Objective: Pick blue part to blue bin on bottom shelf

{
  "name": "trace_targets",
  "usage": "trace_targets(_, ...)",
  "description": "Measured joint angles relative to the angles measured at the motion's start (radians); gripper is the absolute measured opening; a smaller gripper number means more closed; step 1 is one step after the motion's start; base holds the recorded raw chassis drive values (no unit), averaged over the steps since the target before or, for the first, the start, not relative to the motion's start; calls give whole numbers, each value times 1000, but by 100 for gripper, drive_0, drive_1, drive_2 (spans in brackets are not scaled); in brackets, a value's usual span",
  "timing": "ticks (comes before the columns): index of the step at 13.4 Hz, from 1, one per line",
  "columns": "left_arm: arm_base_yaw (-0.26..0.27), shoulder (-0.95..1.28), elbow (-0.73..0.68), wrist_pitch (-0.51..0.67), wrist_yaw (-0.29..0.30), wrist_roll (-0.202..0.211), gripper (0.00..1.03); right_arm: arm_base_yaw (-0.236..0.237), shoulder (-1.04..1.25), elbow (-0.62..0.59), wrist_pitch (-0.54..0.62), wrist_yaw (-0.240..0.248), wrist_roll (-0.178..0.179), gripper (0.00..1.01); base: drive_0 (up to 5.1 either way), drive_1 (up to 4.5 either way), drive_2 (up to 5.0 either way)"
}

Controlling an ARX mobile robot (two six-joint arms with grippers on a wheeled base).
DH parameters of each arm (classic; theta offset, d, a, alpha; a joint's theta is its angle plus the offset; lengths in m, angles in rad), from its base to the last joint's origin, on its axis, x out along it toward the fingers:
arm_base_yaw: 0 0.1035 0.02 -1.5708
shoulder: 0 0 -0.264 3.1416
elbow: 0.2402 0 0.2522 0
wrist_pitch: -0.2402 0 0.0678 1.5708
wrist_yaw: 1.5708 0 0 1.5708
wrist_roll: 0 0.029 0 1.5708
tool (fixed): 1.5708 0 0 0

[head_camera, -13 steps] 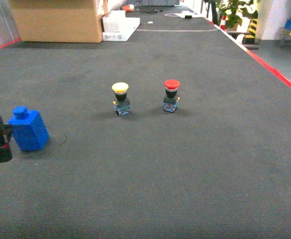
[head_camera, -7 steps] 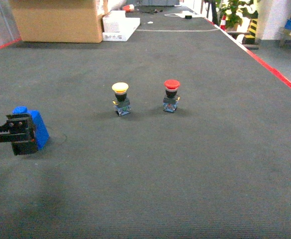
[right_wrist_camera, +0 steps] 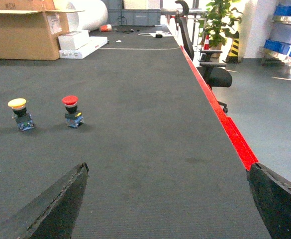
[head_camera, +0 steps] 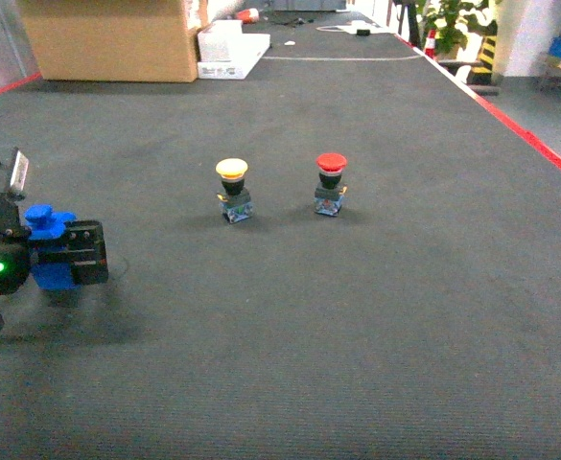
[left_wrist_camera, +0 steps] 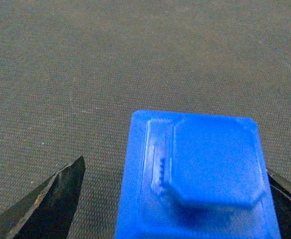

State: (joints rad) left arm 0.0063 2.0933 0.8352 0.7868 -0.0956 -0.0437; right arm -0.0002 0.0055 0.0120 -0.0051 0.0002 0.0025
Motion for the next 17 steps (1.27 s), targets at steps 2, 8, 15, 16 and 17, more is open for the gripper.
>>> trace_targets(2,8,29,54,-42,6,2,75,0,0,0,0,0,0,98,0,0,0)
trace_targets(8,-41,-140,-164,80,-6,-64,44,0,0,0,0,0,0,98,0,0,0)
trace_targets(15,-263,-1101,-697,-155,-268,-1,44,0,0,0,0,0,0,98,0,0,0)
trace_targets(16,-290,-1257,-697,-257,-327,-2,44,0,0,0,0,0,0,98,0,0,0)
trace_targets(17,-323,-1408,-697,-360,-378,-1,44,0,0,0,0,0,0,98,0,0,0)
